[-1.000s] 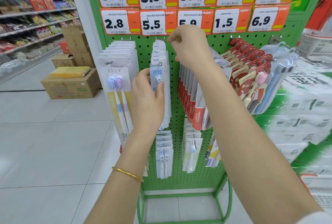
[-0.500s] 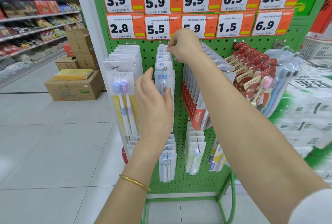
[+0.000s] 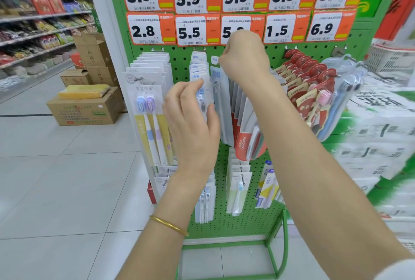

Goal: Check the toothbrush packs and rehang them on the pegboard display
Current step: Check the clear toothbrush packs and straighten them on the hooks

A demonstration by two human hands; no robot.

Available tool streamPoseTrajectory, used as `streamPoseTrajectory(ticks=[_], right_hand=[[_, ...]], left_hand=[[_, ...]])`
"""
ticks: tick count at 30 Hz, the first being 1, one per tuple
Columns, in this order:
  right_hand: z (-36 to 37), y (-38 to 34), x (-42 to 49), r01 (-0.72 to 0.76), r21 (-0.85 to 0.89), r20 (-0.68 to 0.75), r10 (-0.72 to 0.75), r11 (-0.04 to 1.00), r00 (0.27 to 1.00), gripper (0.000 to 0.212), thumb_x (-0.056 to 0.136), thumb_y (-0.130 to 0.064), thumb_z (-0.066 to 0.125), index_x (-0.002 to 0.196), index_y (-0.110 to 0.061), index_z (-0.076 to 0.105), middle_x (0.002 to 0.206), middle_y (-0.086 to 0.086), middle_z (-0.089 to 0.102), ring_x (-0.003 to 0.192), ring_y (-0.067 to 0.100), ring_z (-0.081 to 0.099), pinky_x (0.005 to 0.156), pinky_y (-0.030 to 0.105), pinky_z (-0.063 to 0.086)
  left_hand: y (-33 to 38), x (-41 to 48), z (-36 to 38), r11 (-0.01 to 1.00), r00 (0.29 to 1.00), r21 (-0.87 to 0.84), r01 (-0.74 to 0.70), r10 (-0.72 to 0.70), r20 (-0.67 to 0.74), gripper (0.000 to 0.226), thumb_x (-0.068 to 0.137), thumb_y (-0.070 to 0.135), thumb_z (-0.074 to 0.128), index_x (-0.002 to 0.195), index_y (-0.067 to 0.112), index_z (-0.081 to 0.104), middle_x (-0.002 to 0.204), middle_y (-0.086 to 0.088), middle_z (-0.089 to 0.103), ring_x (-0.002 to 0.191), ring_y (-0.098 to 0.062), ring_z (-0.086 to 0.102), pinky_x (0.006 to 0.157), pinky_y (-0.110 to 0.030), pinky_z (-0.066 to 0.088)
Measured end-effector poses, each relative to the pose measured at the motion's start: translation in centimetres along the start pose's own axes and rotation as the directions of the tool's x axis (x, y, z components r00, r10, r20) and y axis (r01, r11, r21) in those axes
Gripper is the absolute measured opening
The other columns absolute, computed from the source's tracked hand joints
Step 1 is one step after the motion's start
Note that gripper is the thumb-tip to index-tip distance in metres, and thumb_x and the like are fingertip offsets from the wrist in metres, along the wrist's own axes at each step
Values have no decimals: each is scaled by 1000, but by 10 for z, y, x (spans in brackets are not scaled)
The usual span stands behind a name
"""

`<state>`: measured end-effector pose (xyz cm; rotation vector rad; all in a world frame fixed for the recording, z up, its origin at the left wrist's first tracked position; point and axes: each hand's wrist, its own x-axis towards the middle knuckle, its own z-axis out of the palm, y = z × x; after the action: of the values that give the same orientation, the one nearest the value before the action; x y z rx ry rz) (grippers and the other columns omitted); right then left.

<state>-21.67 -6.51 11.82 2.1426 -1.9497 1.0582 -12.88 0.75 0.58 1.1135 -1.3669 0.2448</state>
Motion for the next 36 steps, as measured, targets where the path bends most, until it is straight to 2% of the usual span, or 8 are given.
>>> streamPoseTrajectory(ticks=[8, 12, 14, 17, 21, 25, 29, 36], right_hand=[[-21, 20, -50, 66, 126, -103, -53, 990, 993, 26, 65, 3, 40, 54, -12, 23, 56, 10, 16, 56, 18, 14, 58, 30, 21], [-31, 45, -82, 54, 199, -39, -47, 978, 998, 16, 74, -1, 52, 71, 13, 59, 73, 33, 48, 60, 26, 35, 57, 37, 30], [-35, 60, -100, 32, 304, 27, -42, 952, 999, 15, 80, -4, 58, 74, 8, 65, 63, 18, 61, 51, 14, 48, 57, 32, 36], [-34, 83, -123, -71, 450, 146, 5, 890, 989, 16, 85, -7, 61, 70, -10, 63, 40, -10, 50, 37, 0, 45, 45, 15, 36], [-24, 108, -149, -194, 546, 206, 94, 815, 974, 16, 88, -8, 61, 72, -12, 62, 39, -9, 48, 36, 1, 41, 43, 13, 36], [-4, 135, -182, -299, 607, 190, 230, 736, 954, 12, 92, -18, 59, 80, -19, 63, 52, 0, 55, 42, 6, 45, 46, 22, 41], [27, 160, -230, -456, 621, 370, 275, 637, 887, 21, 96, -22, 52, 82, -11, 62, 57, -2, 56, 42, 7, 45, 44, 21, 37], [51, 166, -264, -408, 677, 341, 230, 613, 912, 34, 96, -16, 54, 72, 6, 46, 52, -11, 31, 48, 6, 29, 51, 23, 26]], left_hand=[[9, -8, -3, 982, 997, -188, 19, -6, 71, 29, 86, 6, 57, 114, 4, 52, 109, -4, 44, 95, -23, 51, 81, -46, 47], [18, -23, -3, 963, 984, -257, 79, -35, 172, 29, 90, 16, 56, 116, 7, 51, 111, 2, 42, 99, -20, 51, 85, -43, 48], [20, -31, -3, 964, 963, -244, 107, -39, 268, 32, 91, 23, 56, 119, 9, 50, 112, 5, 45, 103, -17, 50, 89, -37, 47], [22, -43, 0, 880, 831, -329, 342, -119, 544, 25, 96, 26, 53, 119, 16, 50, 105, 12, 55, 93, 3, 53, 81, -16, 44], [28, -66, 10, 769, 648, -343, 539, -119, 752, 7, 96, 26, 55, 103, 28, 54, 91, 6, 60, 74, -1, 53, 70, -22, 44], [36, -88, 21, 683, 596, -298, 667, -248, 764, 13, 96, 21, 54, 104, 12, 59, 75, 5, 55, 60, 0, 49, 59, -15, 41], [42, -97, 32, 572, 567, -285, 769, -405, 717, 13, 96, 28, 54, 91, 17, 58, 64, 7, 50, 50, 4, 45, 52, -9, 38], [45, -116, 44, 635, 612, -261, 727, -426, 667, 22, 99, 32, 45, 108, 12, 50, 78, 13, 44, 69, 4, 46, 61, -6, 36]])
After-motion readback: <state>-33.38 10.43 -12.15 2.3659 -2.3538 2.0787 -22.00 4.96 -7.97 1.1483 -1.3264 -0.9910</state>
